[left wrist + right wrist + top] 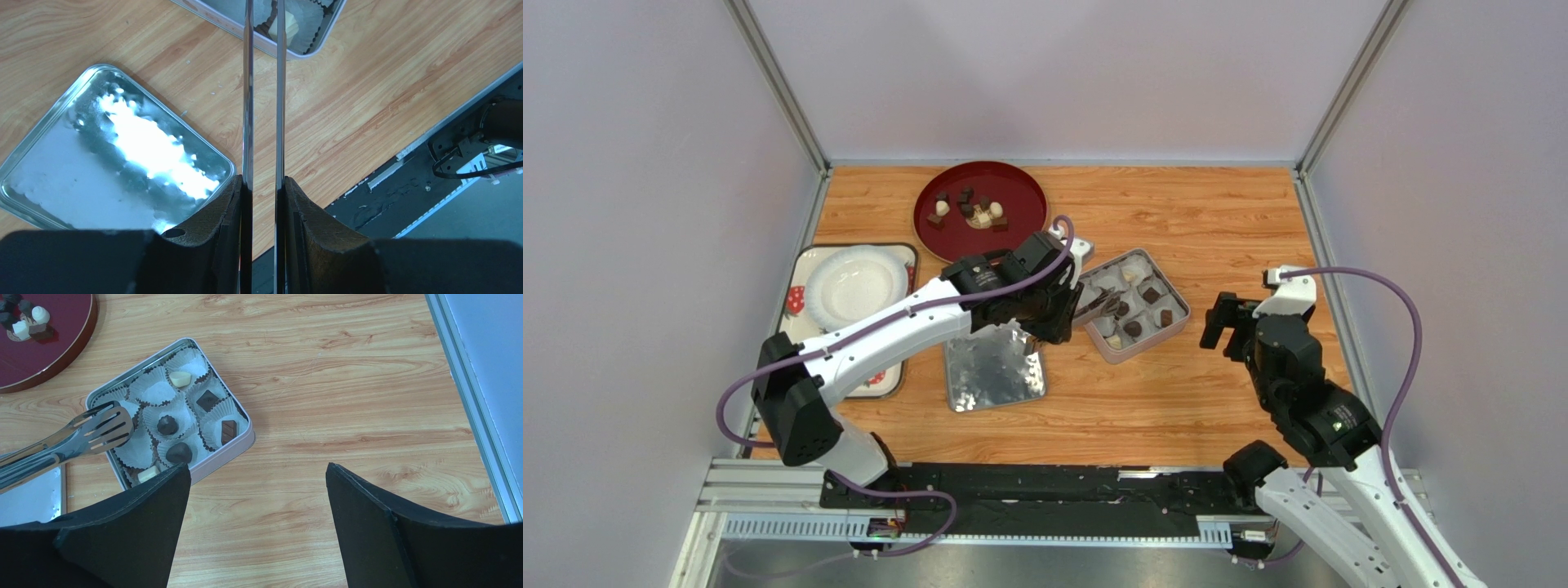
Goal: Pack the chocolate
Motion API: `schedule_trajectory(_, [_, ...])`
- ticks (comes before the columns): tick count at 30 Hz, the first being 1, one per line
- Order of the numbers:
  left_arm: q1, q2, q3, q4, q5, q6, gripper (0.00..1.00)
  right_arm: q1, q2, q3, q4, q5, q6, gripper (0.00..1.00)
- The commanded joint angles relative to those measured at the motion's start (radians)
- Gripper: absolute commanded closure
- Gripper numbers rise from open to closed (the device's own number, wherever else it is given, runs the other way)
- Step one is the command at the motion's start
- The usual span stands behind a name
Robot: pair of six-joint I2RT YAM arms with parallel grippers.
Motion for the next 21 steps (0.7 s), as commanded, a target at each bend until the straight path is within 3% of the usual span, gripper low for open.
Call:
schedule_trajectory(1, [-0.015,0.026,0.023,-0.004,-0.044,-0.049,0.66,0.025,-0.022,-0.01,0.049,0.054,-0.017,0.14])
schedule_trajectory(21, [-0.021,0.096,0.052,-0.037,-0.031,-0.04,0.62,0.034,-0.039,-0.011,0.049,0.054,-0.014,0.13])
